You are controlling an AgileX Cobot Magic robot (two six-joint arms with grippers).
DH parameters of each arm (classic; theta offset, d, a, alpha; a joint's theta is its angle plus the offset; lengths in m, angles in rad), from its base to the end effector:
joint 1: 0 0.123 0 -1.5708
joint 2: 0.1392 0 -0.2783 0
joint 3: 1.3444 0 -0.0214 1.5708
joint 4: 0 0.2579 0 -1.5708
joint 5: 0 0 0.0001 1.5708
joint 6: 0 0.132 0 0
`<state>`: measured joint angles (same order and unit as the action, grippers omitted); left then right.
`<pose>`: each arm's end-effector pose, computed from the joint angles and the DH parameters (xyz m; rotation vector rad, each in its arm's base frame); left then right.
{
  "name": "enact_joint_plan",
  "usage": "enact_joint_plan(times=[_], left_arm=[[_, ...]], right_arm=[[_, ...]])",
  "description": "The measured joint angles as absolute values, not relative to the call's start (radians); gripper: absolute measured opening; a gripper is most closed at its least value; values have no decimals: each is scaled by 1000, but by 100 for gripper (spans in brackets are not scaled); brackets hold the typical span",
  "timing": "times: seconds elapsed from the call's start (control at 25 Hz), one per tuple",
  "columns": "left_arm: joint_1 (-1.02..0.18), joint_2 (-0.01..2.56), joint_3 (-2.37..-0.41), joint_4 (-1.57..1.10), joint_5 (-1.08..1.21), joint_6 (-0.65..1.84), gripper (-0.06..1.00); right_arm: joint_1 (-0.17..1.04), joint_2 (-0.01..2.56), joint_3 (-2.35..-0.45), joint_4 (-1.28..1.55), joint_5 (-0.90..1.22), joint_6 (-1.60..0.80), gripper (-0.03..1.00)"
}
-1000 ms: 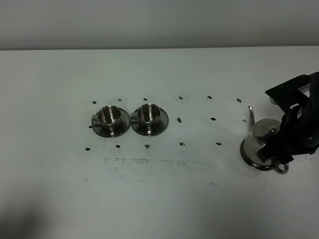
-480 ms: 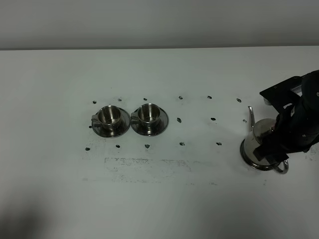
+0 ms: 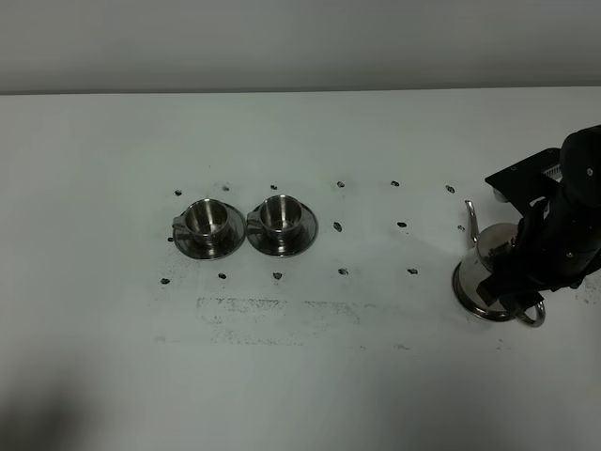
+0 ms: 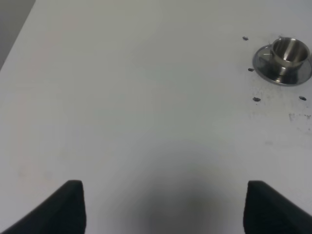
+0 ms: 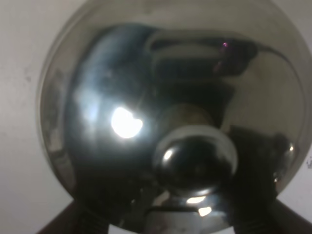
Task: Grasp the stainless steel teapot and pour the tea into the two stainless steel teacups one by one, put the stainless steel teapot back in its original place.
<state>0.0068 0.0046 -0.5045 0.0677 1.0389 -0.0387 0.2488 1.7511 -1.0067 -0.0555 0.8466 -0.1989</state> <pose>0.0459 0.0080 0.2661 -0.0482 2.0207 0.0605 0.3052 0.0719 0.1150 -0.7350 2.9837 -0.0632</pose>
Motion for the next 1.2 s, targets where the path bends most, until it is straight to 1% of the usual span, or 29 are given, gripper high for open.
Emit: enact_joint_plan(times=[0.4,0.48,0.6,0.72,0.76,1.2], left_arm=[[7,5,-505,68,1039,-39,65],[7,5,-505,68,1039,-39,65],[7,5,-505,68,1039,-39,65],[7,5,-505,68,1039,-39,65],[7,5,-505,68,1039,-39,65],[7,5,-505,68,1039,-39,65]], right_arm=[[241,1795,-1013,-58,840,-199,55],[241,1795,-1014,-58,837,-199,54],[241,1795,-1014,-57,840,-200,44],[240,1795,-1014,-57,842,-208,23],[240,1795,-1014,-54,842,-212,20],[238,1788,-1014,-11,837,-269,20]])
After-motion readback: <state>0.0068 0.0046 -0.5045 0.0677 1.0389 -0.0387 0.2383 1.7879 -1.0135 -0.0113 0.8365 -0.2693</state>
